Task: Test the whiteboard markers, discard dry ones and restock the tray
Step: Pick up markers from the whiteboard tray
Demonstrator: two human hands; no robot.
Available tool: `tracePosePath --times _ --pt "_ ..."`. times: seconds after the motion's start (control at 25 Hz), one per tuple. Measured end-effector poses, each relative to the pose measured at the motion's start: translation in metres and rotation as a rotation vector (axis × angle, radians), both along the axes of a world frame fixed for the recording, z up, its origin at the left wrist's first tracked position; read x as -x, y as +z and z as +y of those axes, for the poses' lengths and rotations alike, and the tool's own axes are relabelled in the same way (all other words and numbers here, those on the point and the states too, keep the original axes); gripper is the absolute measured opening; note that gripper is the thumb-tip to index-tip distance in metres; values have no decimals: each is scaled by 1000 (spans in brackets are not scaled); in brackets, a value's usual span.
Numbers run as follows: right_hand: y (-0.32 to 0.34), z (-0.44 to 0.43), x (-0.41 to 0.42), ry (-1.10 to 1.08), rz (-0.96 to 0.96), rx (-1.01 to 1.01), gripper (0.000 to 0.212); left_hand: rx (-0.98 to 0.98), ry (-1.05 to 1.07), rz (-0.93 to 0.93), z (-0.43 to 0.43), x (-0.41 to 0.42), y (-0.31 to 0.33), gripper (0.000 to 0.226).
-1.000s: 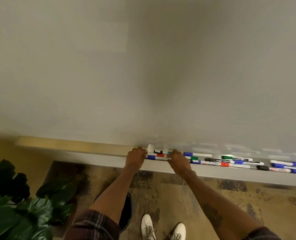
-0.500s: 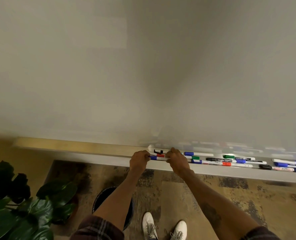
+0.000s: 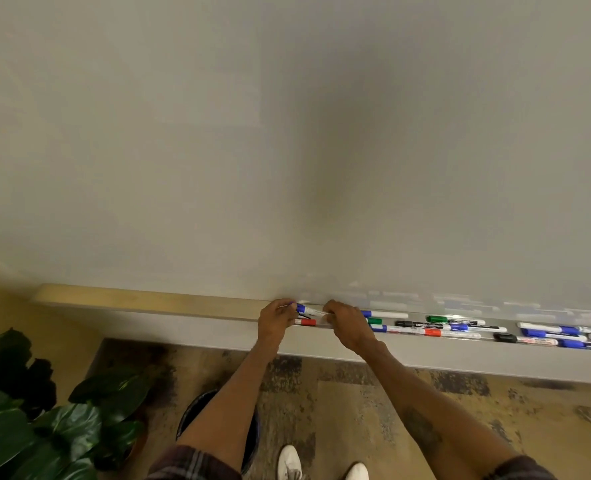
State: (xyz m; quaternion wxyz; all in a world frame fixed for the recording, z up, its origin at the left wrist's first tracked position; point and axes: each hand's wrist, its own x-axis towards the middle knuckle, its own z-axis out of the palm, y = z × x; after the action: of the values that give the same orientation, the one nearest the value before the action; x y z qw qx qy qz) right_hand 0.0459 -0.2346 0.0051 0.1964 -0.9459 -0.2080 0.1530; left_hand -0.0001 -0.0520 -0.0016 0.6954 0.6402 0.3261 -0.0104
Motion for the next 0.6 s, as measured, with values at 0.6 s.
tracePosePath --times 0.6 --pt "72 -29 31 -246 -96 -326 32 194 129 -131 -110 -5 85 12"
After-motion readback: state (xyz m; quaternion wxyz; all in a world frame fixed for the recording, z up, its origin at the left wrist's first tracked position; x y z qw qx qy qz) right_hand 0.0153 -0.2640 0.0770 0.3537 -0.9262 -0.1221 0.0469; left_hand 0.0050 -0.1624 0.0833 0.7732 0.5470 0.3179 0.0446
